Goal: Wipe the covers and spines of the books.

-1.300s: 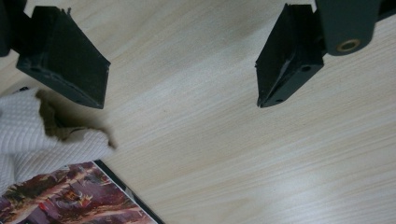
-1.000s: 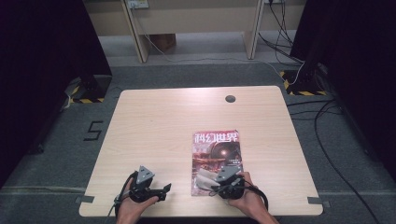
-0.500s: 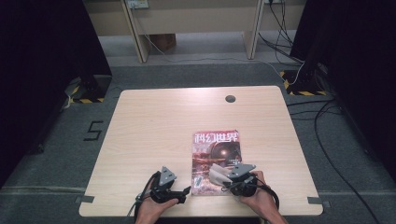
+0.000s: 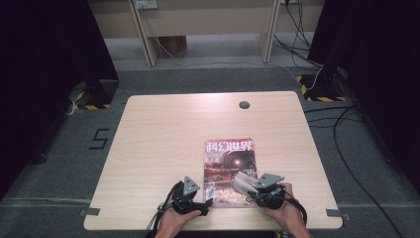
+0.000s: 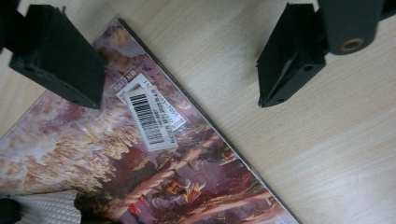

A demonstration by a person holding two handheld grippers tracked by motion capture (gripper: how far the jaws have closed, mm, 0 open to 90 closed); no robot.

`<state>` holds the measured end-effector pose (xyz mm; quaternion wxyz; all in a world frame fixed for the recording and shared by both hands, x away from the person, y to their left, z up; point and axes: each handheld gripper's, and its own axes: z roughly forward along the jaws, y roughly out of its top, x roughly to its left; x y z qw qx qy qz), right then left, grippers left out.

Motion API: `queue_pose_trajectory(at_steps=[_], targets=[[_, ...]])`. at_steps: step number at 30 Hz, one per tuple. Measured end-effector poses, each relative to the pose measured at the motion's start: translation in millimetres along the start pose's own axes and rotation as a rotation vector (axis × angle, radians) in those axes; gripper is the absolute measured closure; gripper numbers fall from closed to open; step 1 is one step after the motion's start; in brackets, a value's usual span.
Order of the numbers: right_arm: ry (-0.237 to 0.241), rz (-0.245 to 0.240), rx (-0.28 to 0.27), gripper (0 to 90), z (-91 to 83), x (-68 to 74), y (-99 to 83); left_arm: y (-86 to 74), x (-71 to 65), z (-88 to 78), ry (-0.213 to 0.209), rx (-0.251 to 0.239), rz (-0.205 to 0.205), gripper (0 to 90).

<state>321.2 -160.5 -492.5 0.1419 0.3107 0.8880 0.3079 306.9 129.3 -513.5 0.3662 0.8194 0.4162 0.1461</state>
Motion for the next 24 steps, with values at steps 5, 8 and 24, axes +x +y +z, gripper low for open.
queue_pose_trajectory(at_steps=[5,8,24], targets=[[-0.012,-0.005,0.01,77.2,2.0,-2.5,3.2,0.3,-2.4,-0.3,0.017,-0.001,0.035,13.8],[-0.027,-0.004,0.016,77.2,5.4,-8.0,7.3,0.3,-1.8,-0.1,0.013,0.0,0.033,13.6],[-0.115,0.001,0.023,77.4,33.9,-33.1,39.2,0.3,-0.4,0.8,0.006,0.0,0.029,12.3]])
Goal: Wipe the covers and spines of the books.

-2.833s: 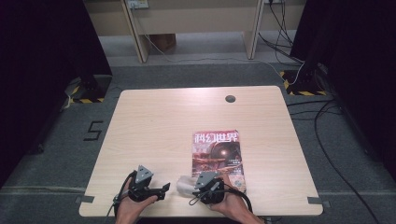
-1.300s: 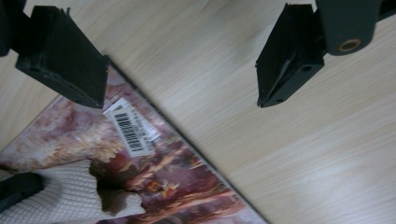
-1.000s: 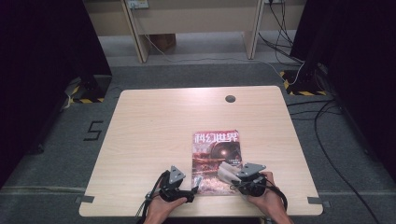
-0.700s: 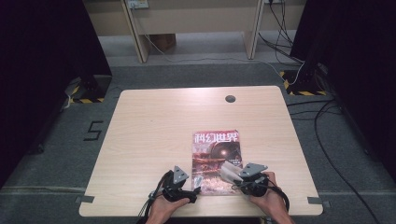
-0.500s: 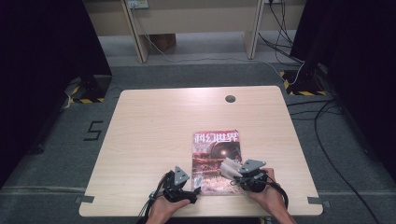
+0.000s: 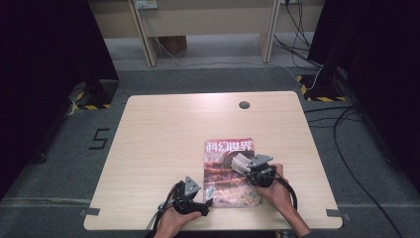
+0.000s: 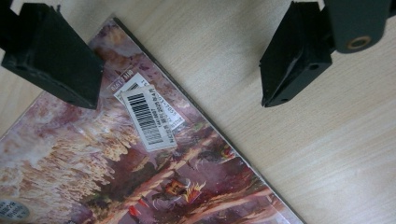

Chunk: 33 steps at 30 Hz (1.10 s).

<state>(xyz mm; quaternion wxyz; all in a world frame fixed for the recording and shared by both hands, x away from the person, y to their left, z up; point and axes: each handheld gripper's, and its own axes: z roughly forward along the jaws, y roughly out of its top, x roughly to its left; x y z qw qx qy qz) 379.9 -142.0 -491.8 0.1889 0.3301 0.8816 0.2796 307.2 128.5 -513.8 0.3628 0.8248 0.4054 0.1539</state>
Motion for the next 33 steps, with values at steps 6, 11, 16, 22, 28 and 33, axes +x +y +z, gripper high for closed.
queue_pose_trajectory(at_steps=[6,11,16,22,28,33], targets=[[0.019,-0.025,-0.016,77.8,-8.3,13.4,-9.2,-0.4,0.1,-0.1,-0.001,-0.001,-0.004,12.4],[0.043,-0.02,-0.022,77.6,-21.2,23.9,-23.4,-0.6,1.0,0.3,-0.007,-0.002,-0.01,12.5],[0.068,-0.02,-0.022,77.5,-34.3,35.5,-36.8,-0.8,1.0,0.3,-0.006,-0.003,-0.01,12.5],[0.076,-0.016,-0.031,77.3,-41.6,40.7,-45.8,-0.7,1.4,0.1,-0.008,0.0,-0.011,12.5],[0.056,-0.014,-0.029,77.3,-38.3,33.9,-43.0,-0.6,1.4,0.3,-0.008,-0.003,-0.008,12.5],[0.036,0.009,-0.023,77.2,-29.8,19.1,-35.5,-0.7,1.3,0.4,-0.008,-0.004,-0.006,12.4]])
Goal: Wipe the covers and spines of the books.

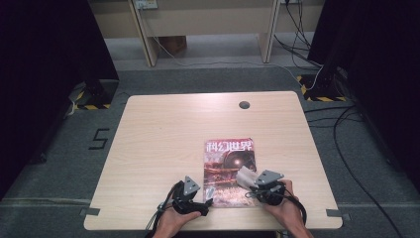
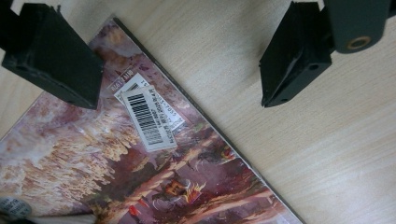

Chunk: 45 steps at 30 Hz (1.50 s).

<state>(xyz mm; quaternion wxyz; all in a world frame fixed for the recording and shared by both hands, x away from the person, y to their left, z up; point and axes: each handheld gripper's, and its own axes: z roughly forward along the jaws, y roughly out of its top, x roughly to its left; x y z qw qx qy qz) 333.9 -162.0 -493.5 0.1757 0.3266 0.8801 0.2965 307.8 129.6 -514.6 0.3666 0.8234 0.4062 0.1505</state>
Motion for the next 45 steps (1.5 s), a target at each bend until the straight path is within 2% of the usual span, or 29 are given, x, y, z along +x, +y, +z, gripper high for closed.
queue_pose_trajectory(at_steps=[10,21,27,29,39,45], targets=[[-0.032,0.054,0.015,77.2,27.5,-35.3,28.4,0.4,0.7,0.1,-0.005,0.004,0.003,12.3],[-0.08,0.1,0.027,77.2,52.7,-65.1,54.1,0.6,1.0,0.2,-0.008,0.006,0.008,12.4],[-0.102,0.151,0.027,77.2,63.8,-79.1,64.3,0.5,1.3,0.2,-0.009,0.005,0.008,12.3],[-0.107,0.168,0.027,77.2,66.0,-82.3,66.2,0.2,0.9,0.4,-0.008,-0.001,0.01,12.4],[-0.145,0.194,0.013,77.2,75.1,-95.0,72.4,0.2,0.5,0.1,-0.005,-0.001,0.011,12.4],[-0.162,0.178,0.015,77.4,77.4,-95.2,74.7,0.3,0.4,0.1,-0.005,-0.001,0.016,12.4]])
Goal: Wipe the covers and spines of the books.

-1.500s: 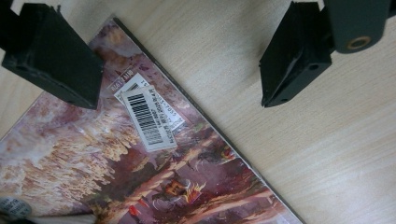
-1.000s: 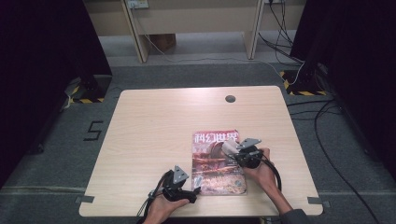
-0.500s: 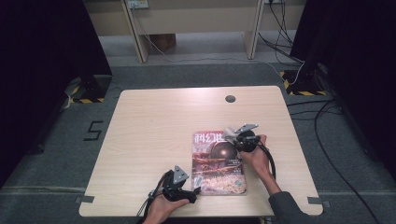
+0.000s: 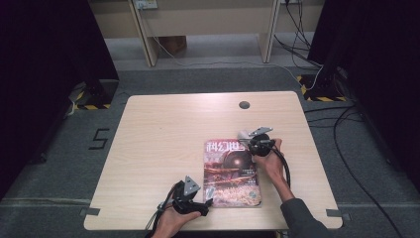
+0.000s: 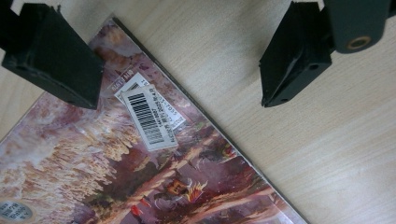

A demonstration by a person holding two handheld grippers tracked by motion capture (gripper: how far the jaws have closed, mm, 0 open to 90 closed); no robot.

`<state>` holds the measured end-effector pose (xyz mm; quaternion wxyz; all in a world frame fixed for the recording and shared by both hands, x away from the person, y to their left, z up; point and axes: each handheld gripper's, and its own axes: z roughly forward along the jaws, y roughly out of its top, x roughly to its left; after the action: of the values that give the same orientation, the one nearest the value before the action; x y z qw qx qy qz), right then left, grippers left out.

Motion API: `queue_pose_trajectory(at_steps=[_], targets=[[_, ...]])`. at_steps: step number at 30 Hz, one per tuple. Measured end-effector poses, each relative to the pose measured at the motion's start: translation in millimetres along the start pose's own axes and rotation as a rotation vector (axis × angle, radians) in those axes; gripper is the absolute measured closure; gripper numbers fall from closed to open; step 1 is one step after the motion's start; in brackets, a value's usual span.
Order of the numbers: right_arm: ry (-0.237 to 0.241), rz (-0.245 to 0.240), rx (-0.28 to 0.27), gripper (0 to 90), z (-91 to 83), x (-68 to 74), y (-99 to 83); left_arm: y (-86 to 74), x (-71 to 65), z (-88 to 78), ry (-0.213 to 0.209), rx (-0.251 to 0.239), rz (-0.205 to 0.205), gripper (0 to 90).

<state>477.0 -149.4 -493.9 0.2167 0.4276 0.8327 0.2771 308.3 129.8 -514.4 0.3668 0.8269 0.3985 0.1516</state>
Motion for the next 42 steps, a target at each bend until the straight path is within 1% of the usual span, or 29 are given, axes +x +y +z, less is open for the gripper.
queue_pose_trajectory(at_steps=[3,4,7,9,11,13,15,17,20,21,23,26,28,30,35,37,39,42], targets=[[0.002,0.001,-0.001,77.4,0.1,-0.3,-0.1,-0.3,-0.2,0.0,0.001,-0.001,-0.006,12.5],[0.001,0.001,-0.002,77.4,0.2,-0.2,0.0,-0.2,-0.2,-0.2,0.001,0.0,-0.001,12.6],[-0.003,-0.003,-0.003,77.4,1.1,-0.6,0.9,-0.4,0.1,0.0,-0.001,-0.001,-0.007,12.6],[-0.006,-0.001,-0.004,77.6,2.1,0.2,2.0,-0.2,-0.2,-0.1,0.001,-0.001,-0.004,12.6],[-0.011,-0.015,-0.003,77.6,2.8,1.9,3.6,-0.2,0.3,0.2,-0.002,-0.001,-0.007,12.6],[-0.005,-0.026,-0.005,77.7,3.4,4.7,5.2,-0.3,0.2,0.1,-0.002,-0.002,-0.007,12.6],[0.012,-0.038,-0.003,77.7,4.1,10.7,7.3,-0.2,0.1,0.1,-0.002,-0.001,-0.004,12.6],[0.027,-0.067,-0.002,77.8,5.3,18.0,10.5,-0.4,0.2,0.1,-0.002,-0.002,-0.009,12.6],[0.045,-0.095,-0.007,78.0,7.8,30.1,15.3,-0.3,-0.2,-0.1,0.001,-0.001,-0.004,12.6],[0.051,-0.101,-0.008,78.0,8.7,34.2,16.9,-0.5,-0.2,0.0,-0.001,-0.003,-0.007,12.6],[0.072,-0.099,-0.011,78.1,10.2,41.0,19.5,-0.5,-0.3,-0.1,0.0,-0.003,-0.006,12.7],[0.09,-0.12,-0.015,78.1,11.4,51.0,22.2,-0.6,-0.1,-0.1,-0.001,-0.003,-0.008,12.7],[0.103,-0.132,-0.016,78.1,10.9,56.1,22.4,-0.6,-0.4,-0.2,0.001,-0.003,-0.004,12.7],[0.129,-0.129,-0.016,78.0,9.9,60.7,22.3,-0.6,-0.3,-0.2,0.0,-0.002,-0.005,12.7],[0.158,-0.16,-0.016,78.0,6.8,71.6,20.9,-0.8,-0.3,-0.3,0.001,-0.003,-0.007,12.7],[0.183,-0.161,-0.018,77.8,4.5,75.2,18.6,-0.8,-0.1,-0.2,0.0,-0.003,-0.007,12.7],[0.197,-0.167,-0.018,77.7,2.2,79.1,16.7,-0.8,-0.1,-0.2,0.0,-0.003,-0.008,12.7],[0.217,-0.19,-0.017,77.6,-1.3,84.4,14.0,-0.9,-0.3,-0.4,0.003,-0.002,-0.005,12.7]])
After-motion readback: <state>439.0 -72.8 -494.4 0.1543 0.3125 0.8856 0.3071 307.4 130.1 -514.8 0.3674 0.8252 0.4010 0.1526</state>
